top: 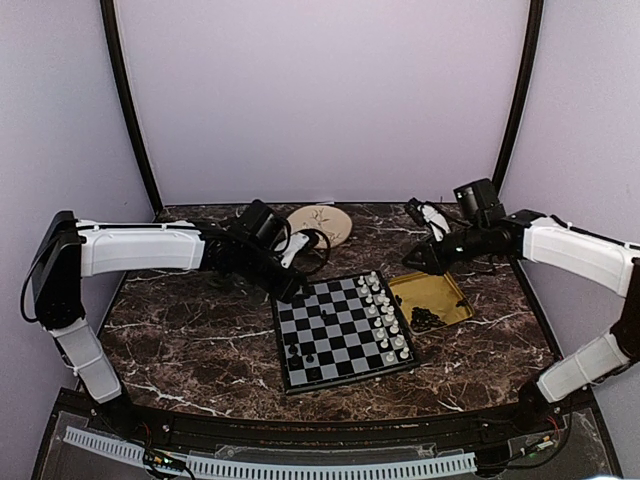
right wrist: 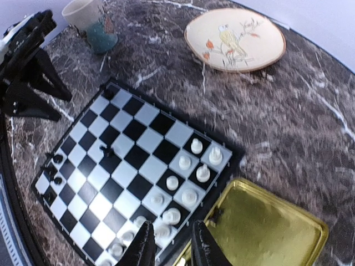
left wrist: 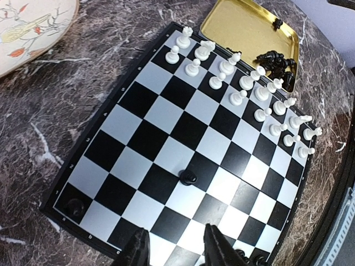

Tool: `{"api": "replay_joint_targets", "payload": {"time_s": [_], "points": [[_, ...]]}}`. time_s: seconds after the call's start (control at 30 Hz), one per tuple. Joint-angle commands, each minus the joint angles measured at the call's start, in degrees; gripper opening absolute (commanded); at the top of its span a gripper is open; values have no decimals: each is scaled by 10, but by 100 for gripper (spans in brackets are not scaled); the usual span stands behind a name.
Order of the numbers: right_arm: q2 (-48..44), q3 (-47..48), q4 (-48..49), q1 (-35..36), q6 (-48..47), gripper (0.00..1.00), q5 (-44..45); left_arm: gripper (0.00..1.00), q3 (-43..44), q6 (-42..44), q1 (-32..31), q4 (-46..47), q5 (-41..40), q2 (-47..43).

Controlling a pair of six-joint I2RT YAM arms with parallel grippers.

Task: Set up the chess pieces on the board
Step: Pick up the pawn from the chessboard.

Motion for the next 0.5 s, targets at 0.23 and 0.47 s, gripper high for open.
{"api": "replay_joint_targets", "payload": {"time_s": [0.23, 0.47], "points": [[-153, -178, 24, -168, 4, 24, -3, 35, 127, 55, -32, -114, 17, 112], [-155, -189, 32, -179, 4, 24, -3, 35, 183, 72, -42, -137, 3, 168]]}}
